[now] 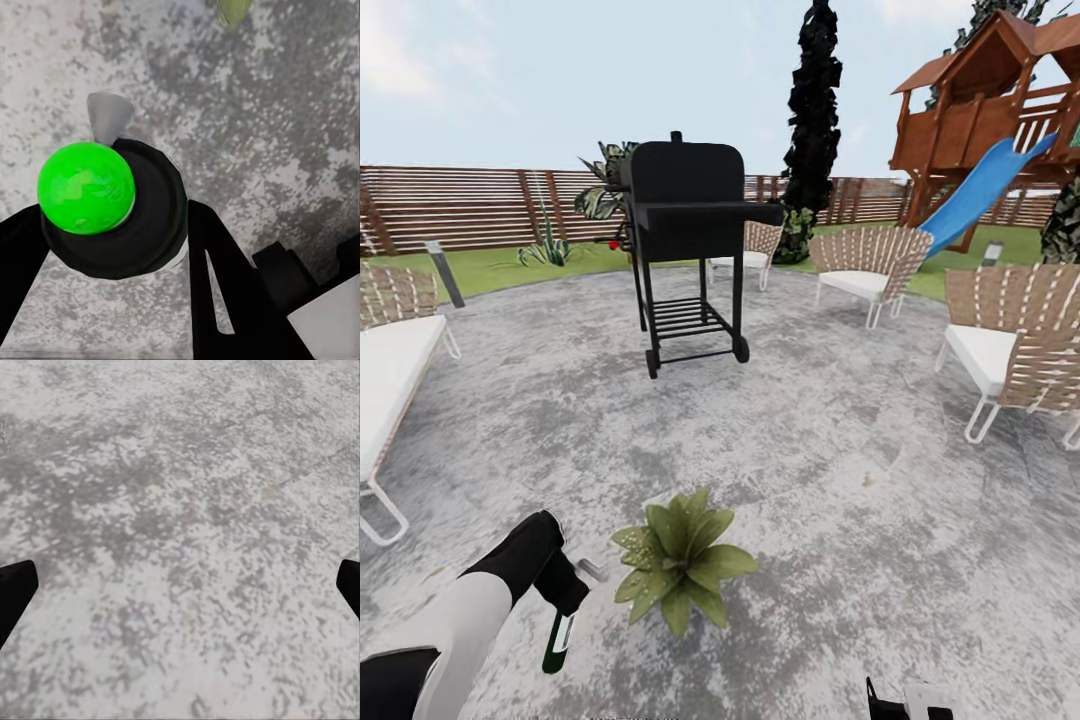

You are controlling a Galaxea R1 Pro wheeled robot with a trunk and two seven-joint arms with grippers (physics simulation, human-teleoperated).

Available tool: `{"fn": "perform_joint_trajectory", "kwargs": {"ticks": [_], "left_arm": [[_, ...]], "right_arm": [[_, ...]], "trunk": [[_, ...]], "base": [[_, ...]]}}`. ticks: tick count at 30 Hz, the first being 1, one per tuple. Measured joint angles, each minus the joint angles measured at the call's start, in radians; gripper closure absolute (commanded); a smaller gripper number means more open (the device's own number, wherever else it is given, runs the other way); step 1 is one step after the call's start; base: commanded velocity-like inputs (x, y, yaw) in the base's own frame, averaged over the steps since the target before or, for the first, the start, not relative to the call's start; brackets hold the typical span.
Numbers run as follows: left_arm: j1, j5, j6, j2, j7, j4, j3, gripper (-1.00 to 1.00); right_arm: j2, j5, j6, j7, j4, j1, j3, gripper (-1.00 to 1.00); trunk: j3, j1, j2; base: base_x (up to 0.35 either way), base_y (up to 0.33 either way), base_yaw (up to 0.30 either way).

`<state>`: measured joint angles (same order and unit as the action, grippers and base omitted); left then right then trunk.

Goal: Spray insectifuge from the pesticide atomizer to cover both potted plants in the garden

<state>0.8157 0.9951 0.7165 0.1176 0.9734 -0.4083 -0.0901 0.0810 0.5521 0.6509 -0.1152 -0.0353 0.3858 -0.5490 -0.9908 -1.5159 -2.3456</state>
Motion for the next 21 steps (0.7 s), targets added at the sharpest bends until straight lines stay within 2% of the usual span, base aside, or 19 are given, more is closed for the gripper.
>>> {"fn": "perform_joint_trajectory", "kwargs": {"ticks": [18,21], "left_arm": [[-0.003,0.0,-0.003,0.003,-0.005,0.008,0.001,1.0],[-0.003,0.0,-0.004,0.002,-0.007,0.012,-0.001,1.0]], "right_arm": [[-0.001,0.0,0.0,0.0,0.0,0.0,0.002,-1.0],[-0.001,0.0,0.0,0.0,0.0,0.0,0.002,-1.0]], "trunk": [[-0.001,0.0,0.0],[-0.002,0.0,0.0]], "base": [[0.0,-0.002,0.278],[0.0,-0.196,0.223]]}}
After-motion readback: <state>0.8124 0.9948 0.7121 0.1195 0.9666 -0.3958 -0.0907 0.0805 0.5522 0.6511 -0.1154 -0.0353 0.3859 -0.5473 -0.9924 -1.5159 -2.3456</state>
